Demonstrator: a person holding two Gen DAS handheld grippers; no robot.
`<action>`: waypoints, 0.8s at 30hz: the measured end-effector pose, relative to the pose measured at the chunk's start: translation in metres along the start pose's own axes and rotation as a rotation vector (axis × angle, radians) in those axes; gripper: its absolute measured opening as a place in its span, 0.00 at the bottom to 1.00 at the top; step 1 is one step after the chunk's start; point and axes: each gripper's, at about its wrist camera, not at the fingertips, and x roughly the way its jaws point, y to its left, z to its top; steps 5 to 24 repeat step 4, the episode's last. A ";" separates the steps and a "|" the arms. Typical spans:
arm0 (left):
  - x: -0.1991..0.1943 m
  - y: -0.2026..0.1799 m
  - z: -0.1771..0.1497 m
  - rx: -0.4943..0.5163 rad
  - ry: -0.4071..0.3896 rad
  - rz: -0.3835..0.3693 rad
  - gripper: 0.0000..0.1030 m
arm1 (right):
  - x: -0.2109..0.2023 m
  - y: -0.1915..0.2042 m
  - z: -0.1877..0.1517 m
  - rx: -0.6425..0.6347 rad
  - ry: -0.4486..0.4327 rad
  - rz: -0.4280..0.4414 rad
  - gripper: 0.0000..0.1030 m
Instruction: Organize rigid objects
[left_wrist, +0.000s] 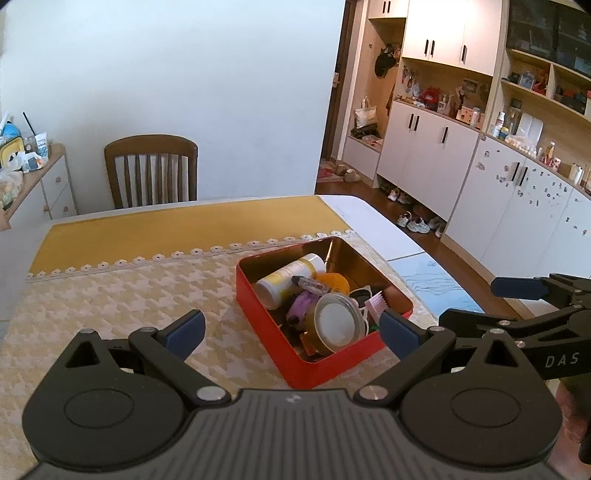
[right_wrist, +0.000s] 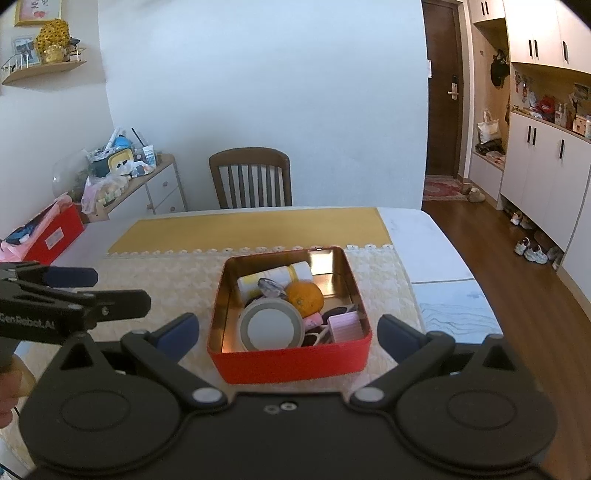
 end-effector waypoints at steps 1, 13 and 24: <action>0.000 0.000 0.000 0.002 -0.001 0.000 0.98 | 0.000 0.000 0.000 0.002 0.001 -0.001 1.00; 0.000 0.002 0.001 -0.001 0.001 0.001 0.98 | 0.000 0.001 0.000 0.009 0.002 -0.004 1.00; 0.000 0.002 0.001 -0.001 0.001 0.001 0.98 | 0.000 0.001 0.000 0.009 0.002 -0.004 1.00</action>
